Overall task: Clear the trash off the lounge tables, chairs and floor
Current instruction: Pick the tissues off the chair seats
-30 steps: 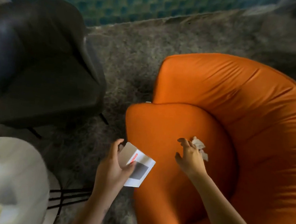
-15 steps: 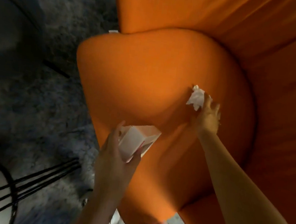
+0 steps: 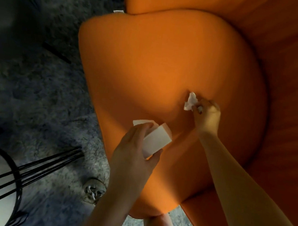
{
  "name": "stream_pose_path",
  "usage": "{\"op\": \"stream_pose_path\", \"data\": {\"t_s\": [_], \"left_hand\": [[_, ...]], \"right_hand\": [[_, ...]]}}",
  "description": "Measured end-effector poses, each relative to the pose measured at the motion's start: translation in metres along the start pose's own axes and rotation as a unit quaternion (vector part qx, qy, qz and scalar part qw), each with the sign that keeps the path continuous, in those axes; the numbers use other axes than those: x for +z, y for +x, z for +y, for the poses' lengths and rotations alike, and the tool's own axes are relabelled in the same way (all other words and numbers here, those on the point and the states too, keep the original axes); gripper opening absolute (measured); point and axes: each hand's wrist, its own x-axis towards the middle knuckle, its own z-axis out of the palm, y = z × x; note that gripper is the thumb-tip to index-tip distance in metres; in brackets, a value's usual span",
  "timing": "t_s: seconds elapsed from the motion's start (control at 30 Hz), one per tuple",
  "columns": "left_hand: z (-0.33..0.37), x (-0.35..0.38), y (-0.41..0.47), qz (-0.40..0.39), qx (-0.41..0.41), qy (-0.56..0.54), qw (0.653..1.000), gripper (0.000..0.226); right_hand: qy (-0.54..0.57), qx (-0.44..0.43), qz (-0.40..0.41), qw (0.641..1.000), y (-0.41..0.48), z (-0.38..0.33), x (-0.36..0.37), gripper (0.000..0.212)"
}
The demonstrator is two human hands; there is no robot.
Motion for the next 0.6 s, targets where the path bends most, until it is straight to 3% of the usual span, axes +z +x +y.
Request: {"op": "stream_pose_path", "data": {"t_s": [0.1,0.23,0.37,0.5,0.6], "left_hand": [[-0.001,0.001,-0.004,0.001,0.005,-0.001,1.000,0.055],[-0.004,-0.006,-0.010,0.005,-0.001,-0.009,1.000,0.055],[-0.002,-0.029,-0.017,0.025,-0.003,-0.025,0.999,0.055],[-0.012,-0.066,-0.034,0.061,-0.029,-0.056,0.996,0.051],[-0.025,-0.095,-0.052,0.092,-0.039,-0.076,0.992,0.048]], "right_hand": [[0.031,-0.003,0.011,0.999,-0.007,-0.003,-0.004,0.020],[0.043,-0.013,-0.013,0.999,-0.011,-0.013,-0.013,0.028],[0.006,-0.124,-0.025,0.992,-0.018,-0.050,-0.032,0.013],[0.073,-0.194,-0.138,0.969,-0.032,-0.124,-0.045,0.012],[0.111,-0.248,-0.290,0.918,-0.058,-0.191,-0.047,0.016]]}}
